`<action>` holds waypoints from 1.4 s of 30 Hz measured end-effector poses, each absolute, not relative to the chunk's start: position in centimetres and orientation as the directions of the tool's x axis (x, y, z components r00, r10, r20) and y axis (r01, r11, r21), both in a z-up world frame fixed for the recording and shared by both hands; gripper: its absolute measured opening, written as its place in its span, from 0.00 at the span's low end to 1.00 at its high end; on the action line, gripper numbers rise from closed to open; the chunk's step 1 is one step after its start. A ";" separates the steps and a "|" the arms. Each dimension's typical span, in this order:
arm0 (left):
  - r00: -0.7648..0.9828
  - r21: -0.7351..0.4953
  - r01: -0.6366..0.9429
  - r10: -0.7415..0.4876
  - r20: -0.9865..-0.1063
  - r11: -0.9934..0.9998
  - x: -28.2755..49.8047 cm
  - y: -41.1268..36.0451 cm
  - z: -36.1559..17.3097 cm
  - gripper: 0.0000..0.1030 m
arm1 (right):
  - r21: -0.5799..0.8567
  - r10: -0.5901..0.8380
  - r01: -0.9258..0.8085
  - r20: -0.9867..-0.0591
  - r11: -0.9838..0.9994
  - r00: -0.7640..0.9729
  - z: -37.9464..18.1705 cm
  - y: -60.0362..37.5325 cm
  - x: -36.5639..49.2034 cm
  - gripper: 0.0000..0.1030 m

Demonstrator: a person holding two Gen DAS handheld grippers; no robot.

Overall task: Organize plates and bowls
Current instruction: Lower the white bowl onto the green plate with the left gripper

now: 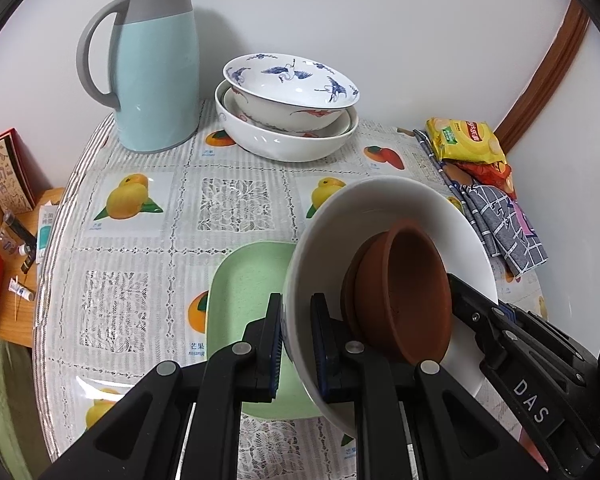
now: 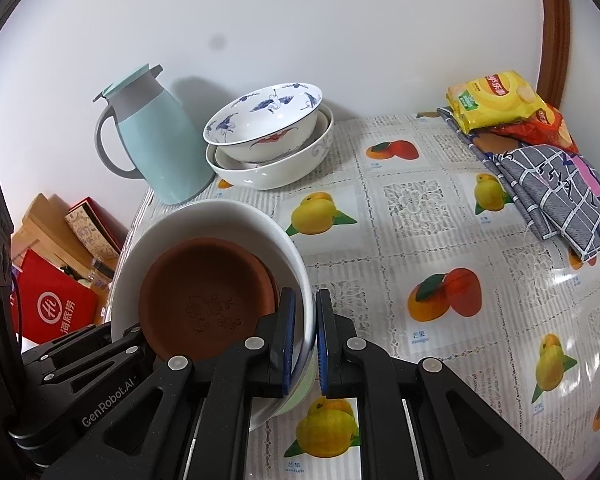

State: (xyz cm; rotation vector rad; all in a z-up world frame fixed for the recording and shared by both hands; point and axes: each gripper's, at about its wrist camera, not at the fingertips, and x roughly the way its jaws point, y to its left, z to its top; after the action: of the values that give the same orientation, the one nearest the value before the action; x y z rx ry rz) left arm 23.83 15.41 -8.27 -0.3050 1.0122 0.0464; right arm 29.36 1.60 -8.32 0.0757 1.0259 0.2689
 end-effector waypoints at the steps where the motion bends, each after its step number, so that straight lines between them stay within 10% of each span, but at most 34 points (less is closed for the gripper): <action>1: 0.531 -0.230 -0.181 -0.102 -0.841 0.956 23.8 15.5 -8.4 0.13 | 0.188 0.257 -0.187 -0.835 0.964 0.486 -8.4 1.7 29.4 0.09; 42: 0.469 -0.226 -0.240 -0.091 -0.878 0.944 24.2 18.3 -12.3 0.13 | 0.195 0.271 -0.219 -0.874 0.956 0.404 -12.6 4.6 30.3 0.09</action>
State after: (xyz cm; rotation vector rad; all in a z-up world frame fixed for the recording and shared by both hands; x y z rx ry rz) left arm 24.25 18.34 -12.29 -0.3411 1.0844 0.0937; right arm 30.34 4.60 -12.64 0.0523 1.1133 0.3093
